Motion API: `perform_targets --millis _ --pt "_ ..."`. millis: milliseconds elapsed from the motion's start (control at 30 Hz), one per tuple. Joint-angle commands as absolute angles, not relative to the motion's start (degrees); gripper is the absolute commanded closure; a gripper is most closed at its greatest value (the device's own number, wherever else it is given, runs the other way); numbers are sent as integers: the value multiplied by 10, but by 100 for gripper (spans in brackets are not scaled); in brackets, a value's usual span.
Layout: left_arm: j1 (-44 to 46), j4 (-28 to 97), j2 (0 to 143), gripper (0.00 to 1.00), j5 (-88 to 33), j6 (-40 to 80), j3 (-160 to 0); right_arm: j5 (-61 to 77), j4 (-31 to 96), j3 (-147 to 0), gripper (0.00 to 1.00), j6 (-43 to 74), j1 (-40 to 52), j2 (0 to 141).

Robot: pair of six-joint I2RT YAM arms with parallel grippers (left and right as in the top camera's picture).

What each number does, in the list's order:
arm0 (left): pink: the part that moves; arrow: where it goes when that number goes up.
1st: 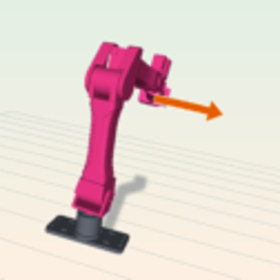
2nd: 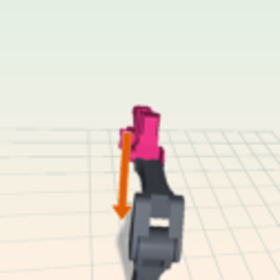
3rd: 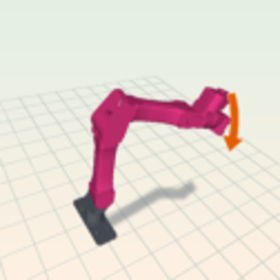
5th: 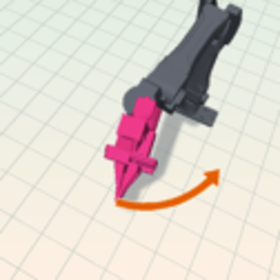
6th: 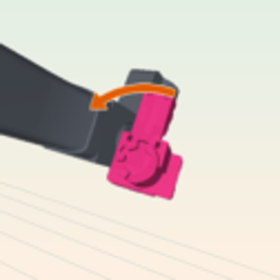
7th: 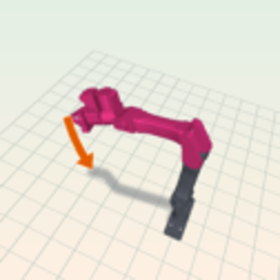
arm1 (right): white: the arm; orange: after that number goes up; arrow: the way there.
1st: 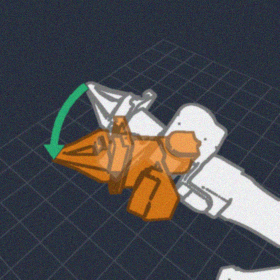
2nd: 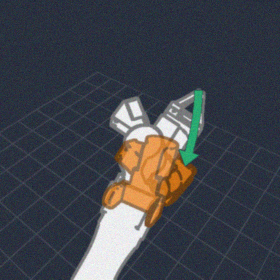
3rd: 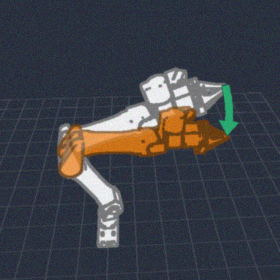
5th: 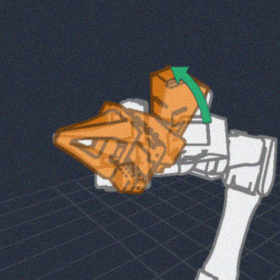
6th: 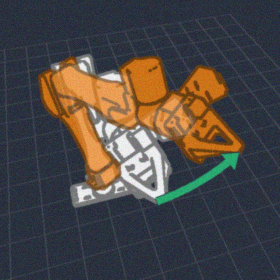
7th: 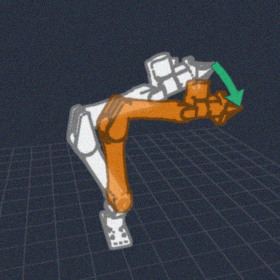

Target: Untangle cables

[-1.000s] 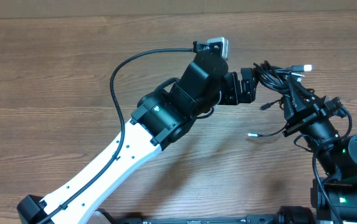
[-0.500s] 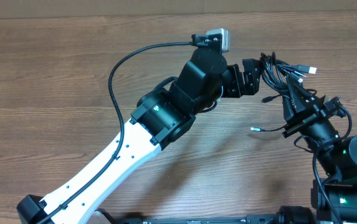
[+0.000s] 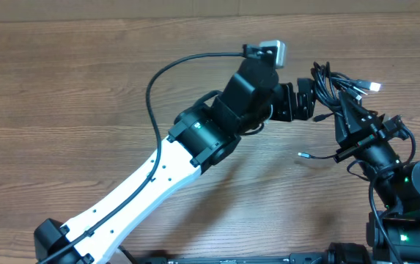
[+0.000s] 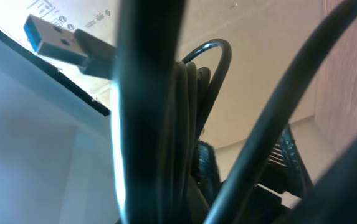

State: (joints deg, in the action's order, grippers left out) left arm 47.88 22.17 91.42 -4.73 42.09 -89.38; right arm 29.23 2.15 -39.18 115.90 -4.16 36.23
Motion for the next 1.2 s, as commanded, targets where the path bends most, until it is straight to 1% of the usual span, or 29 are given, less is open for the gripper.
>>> perform_targets --millis 0,267,300,333,467,567,733,900,1067,1167 --pt "512 195 915 5 -126 373 -906 331 20 -394 96 1170 -36 362" --pt "514 143 915 4 -129 373 -906 332 20 -394 96 1169 -36 362" --pt "514 137 915 1 -124 373 -906 333 20 -394 96 1169 -36 362" --pt "514 133 915 0 -116 376 -906 333 20 -394 96 1169 -36 362" --pt "513 135 915 2 -65 390 -906 335 20 -394 96 1169 -36 362" --pt "513 154 915 3 -29 390 -906 335 20 -394 96 1167 -36 362" --pt "513 230 915 3 4 390 -906 333 20 -394 96 1167 -36 362" --pt "512 281 915 4 6 390 -906 324 17 -394 96 1168 -36 362" --pt "509 303 915 5 5 387 -906 322 18 -394 96 1167 -36 362" --pt "509 311 913 5 -4 365 -906 320 18 -394 96 1166 -36 362"
